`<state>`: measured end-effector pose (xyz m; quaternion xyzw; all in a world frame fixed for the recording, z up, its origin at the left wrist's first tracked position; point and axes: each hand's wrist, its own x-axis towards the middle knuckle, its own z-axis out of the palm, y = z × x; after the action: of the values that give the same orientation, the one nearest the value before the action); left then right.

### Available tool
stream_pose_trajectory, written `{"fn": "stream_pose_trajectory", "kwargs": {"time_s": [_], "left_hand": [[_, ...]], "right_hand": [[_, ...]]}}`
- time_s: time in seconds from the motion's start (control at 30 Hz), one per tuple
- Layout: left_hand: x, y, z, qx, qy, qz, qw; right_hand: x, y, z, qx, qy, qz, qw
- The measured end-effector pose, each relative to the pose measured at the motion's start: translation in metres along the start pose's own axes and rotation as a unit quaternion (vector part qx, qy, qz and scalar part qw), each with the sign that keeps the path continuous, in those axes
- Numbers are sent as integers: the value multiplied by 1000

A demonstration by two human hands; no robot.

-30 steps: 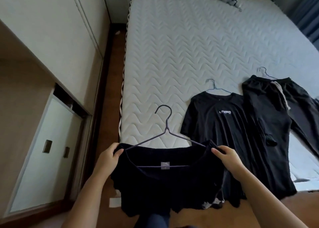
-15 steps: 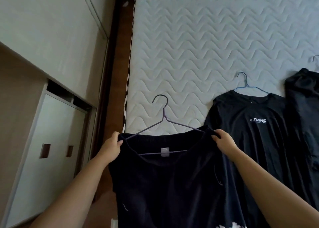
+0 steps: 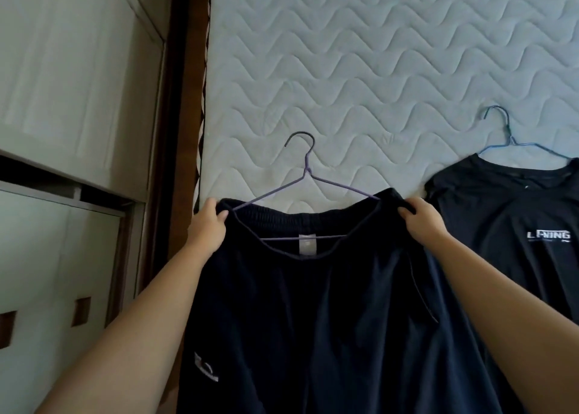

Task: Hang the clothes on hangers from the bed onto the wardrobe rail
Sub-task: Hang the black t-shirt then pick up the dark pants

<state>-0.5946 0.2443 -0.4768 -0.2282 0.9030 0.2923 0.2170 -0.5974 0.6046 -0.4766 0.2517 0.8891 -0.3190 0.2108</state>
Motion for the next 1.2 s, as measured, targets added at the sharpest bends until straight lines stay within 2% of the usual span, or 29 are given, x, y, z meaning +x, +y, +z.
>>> {"fn": "stream_pose_trajectory", "kwargs": {"time_s": [0.13,0.23,0.5,0.67,0.8,0.9,1.0,1.1,1.2], "left_hand": [[17,-5,23,-2,15,0,1000],[19,-13,23,-47,8,2,999],[23,-16,23,-53,2,-6,999],[17,-7,17,35,-5,-22,999],[-6,-3,9,128,25,-4,991],[-48,-10,2,61,48,-6,997],[-112,-17,-2,-41,22,-23,999],[-185,-31,0,-98,-15,-50,994],[-250,-49,7,-137,-48,-100,984]], "right_hand": [[14,11,17,8,25,7,1000],[13,15,18,3,37,-1,999],[15,13,16,-2,23,-2,1000],[10,8,13,1,8,12,1000],[-14,7,4,-1,19,14,1000],[-51,15,-7,-10,31,-13,999],[-100,32,-18,-1,13,-7,1000],[-157,64,-23,34,-2,33,999],[-217,101,-26,102,-3,120,988]]}}
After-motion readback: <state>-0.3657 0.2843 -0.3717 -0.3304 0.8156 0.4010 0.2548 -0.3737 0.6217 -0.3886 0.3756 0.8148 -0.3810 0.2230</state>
